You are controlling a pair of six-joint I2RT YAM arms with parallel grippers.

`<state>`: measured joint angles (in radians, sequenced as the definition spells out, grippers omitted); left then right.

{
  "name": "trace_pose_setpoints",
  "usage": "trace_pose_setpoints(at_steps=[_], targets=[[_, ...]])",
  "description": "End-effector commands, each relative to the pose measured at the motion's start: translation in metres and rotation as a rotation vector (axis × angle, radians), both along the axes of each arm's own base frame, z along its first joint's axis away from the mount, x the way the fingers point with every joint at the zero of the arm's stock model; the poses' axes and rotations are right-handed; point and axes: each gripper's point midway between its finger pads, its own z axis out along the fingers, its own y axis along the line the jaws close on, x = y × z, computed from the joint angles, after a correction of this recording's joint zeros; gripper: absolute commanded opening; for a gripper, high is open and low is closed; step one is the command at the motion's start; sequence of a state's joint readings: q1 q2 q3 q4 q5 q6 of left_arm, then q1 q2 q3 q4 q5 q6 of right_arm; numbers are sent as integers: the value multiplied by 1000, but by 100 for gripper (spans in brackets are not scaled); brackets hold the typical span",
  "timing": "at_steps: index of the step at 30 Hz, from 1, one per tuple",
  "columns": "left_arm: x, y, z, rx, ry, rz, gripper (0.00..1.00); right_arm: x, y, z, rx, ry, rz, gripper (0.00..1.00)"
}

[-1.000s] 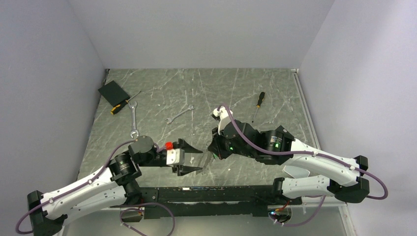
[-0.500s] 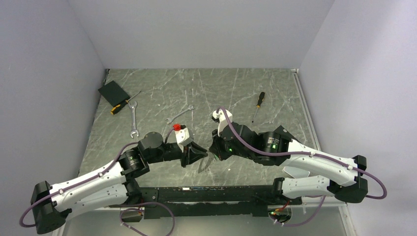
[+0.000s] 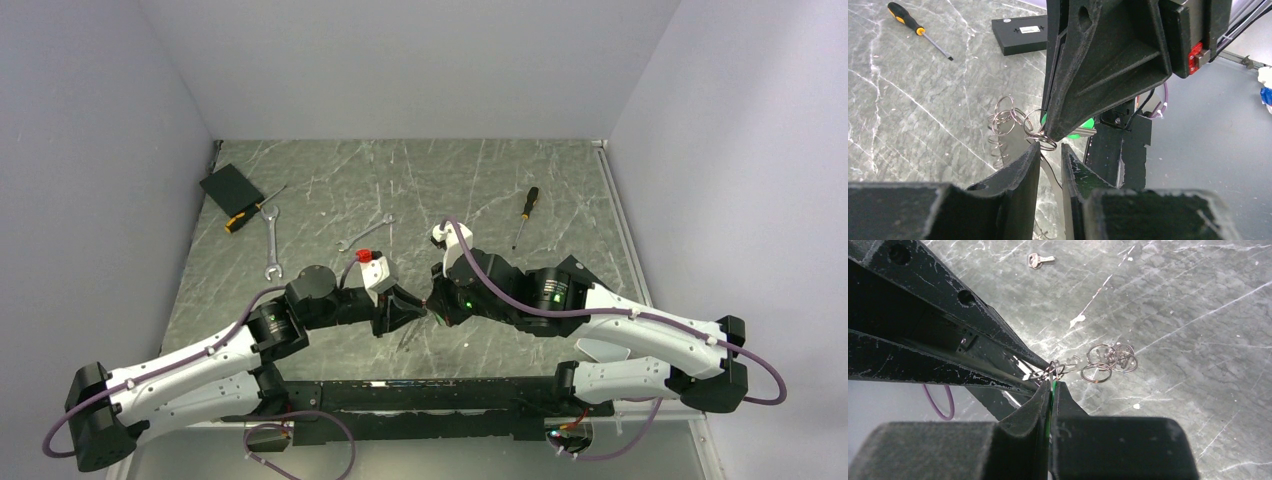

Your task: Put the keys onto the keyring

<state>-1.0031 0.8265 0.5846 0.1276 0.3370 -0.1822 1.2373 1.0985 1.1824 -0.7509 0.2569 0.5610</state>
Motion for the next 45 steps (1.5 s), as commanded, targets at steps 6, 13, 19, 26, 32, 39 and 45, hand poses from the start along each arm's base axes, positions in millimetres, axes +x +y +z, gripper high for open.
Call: trace_pose_setpoints(at_steps=[6, 13, 19, 26, 32, 39, 45], targets=[[10, -3, 30, -95, -48, 52, 31, 6, 9, 13, 64, -20, -18, 0], [14, -1, 26, -79, -76, 65, 24, 4, 13, 11, 73, -6, -9, 0], [16, 1, 22, -56, -127, 64, 0, 2, 16, 14, 73, 2, 7, 0], [6, 8, 9, 19, -246, -15, 0, -6, 11, 9, 33, 25, 47, 0], [-26, 15, 8, -17, -431, -203, 0, -20, 8, 7, 12, 57, 140, 0], [-42, 24, 15, -58, -505, -261, 0, -36, 24, -1, -3, 134, 256, 0], [-50, 25, 6, -41, -488, -312, 0, -42, 27, -5, -17, 162, 296, 0]])
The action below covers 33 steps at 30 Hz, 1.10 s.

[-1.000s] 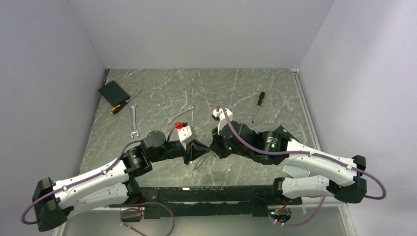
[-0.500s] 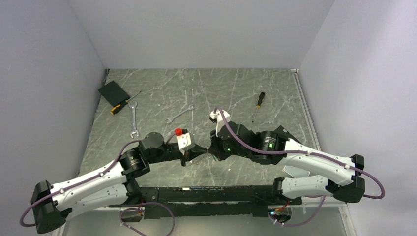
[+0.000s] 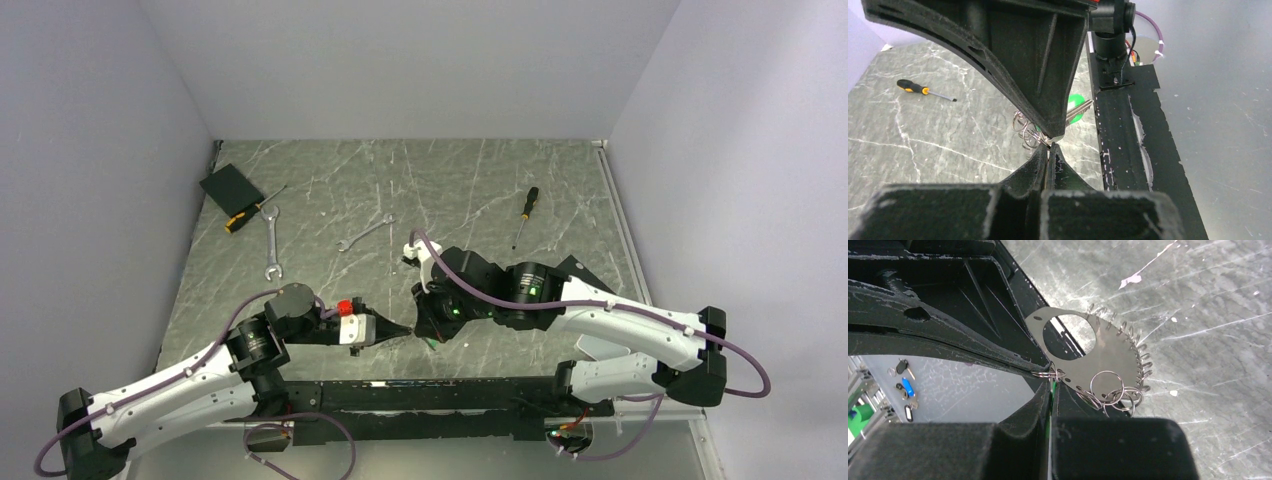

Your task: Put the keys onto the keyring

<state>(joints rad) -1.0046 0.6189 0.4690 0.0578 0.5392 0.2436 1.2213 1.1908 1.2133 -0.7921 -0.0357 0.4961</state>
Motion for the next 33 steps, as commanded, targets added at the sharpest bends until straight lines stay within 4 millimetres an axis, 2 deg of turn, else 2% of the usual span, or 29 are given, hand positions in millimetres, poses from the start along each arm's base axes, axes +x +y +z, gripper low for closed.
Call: trace_pose_setpoints(at_steps=[1, 14, 18, 27, 33], targets=[[-13, -3, 16, -56, -63, -88, 0, -2, 7, 19, 40, -5, 47, 0], [-7, -8, -11, -61, -14, -56, 0, 2, -11, 7, -14, -8, 16, 0], [-5, -9, -19, -41, 2, -51, 0, 3, -14, -2, -46, -7, 21, 0], [-6, -13, -32, -29, 19, -70, 0, 5, -8, -24, -103, 15, 64, 0], [-2, -16, -56, -5, 42, -51, 0, -1, -9, -46, -120, 70, 73, 0]])
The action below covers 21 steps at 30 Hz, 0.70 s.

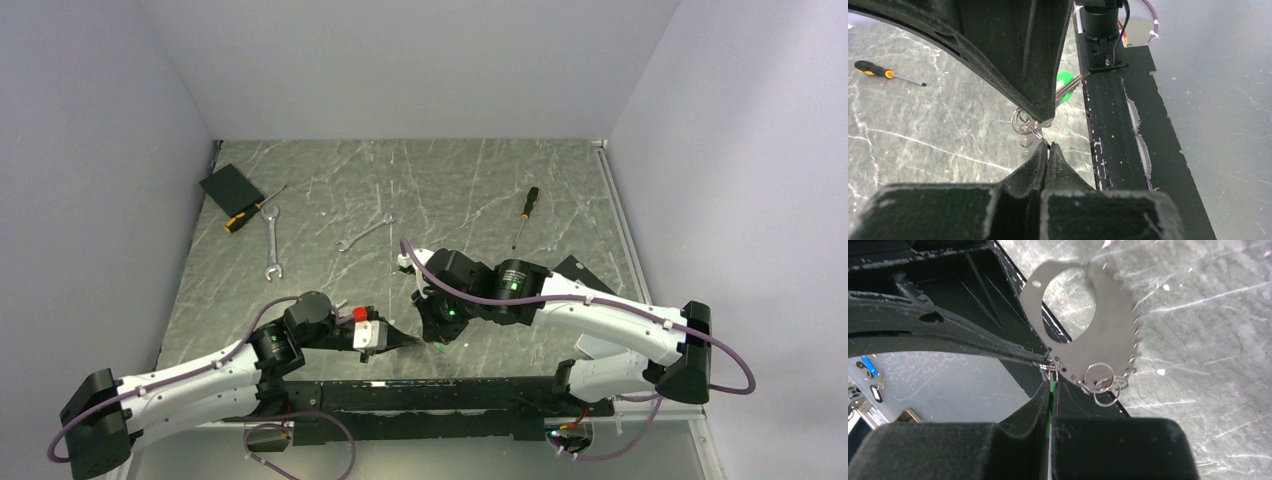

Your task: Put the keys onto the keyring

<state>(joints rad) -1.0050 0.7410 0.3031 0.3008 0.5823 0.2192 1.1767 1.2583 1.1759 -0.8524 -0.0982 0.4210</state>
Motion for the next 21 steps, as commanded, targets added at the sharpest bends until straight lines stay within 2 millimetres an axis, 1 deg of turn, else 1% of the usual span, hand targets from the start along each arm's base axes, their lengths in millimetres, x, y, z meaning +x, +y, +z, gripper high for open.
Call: trace_pose_setpoints(at_steps=[1, 6, 10, 12, 21], targets=[[-1, -4, -1, -45, -7, -10, 0, -2, 5, -7, 26, 22, 15, 0], [-2, -2, -7, -52, 10, 2, 0, -2, 0, -17, 6, 34, 8, 0], [-3, -1, -8, -49, 24, 0, 1, -1, 2, -18, 8, 34, 9, 0], [-3, -2, -8, -50, 35, 1, 11, 0, 3, -18, 6, 35, 9, 0], [-5, 0, -9, -49, 97, 21, 34, 4, 7, -14, 3, 22, 13, 0]])
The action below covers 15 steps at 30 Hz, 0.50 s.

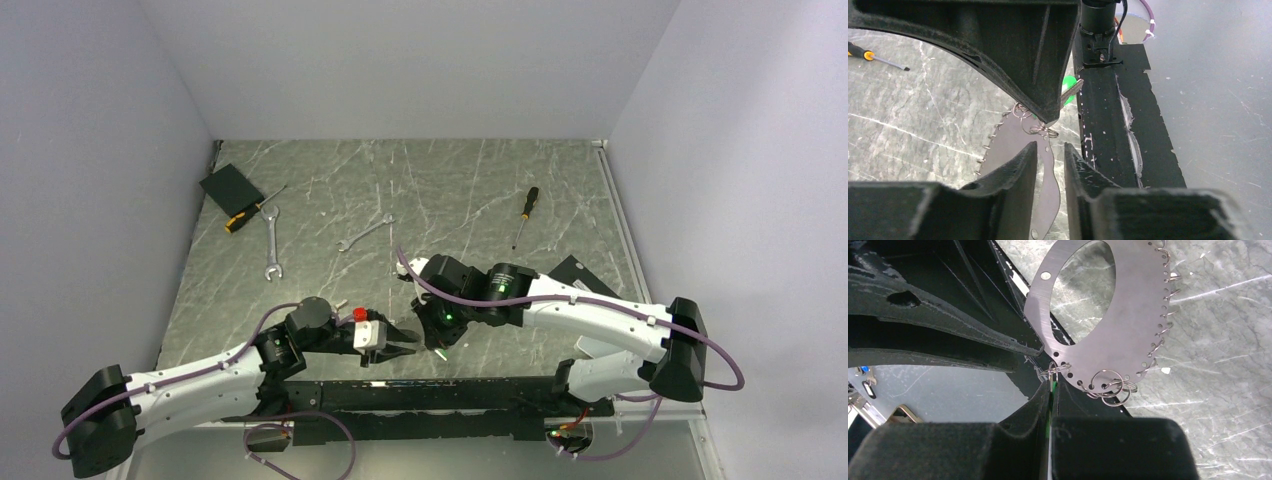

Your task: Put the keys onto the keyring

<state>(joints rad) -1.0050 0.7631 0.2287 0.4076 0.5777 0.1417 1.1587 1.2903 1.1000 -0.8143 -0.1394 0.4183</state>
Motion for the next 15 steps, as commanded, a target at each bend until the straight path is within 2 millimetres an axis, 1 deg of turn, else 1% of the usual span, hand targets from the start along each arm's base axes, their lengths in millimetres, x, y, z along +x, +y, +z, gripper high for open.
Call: trace_pose_setpoints(at_steps=[1, 5, 10, 13, 15], targets=[[-1, -1, 9, -42, 40, 18, 36, 8, 11, 18, 55, -38, 5, 0], [-2, -2, 12, -45, 101, 31, 36, 9, 12, 21, 54, -41, 4, 0], [-1, -7, 10, -51, 232, 63, 33, 11, 19, 25, 66, -38, -6, 0], [6, -9, 9, -57, 294, 127, 30, 13, 22, 27, 73, -38, -19, 0], [8, -10, 9, -60, 306, 143, 29, 14, 24, 26, 78, -35, -23, 0]])
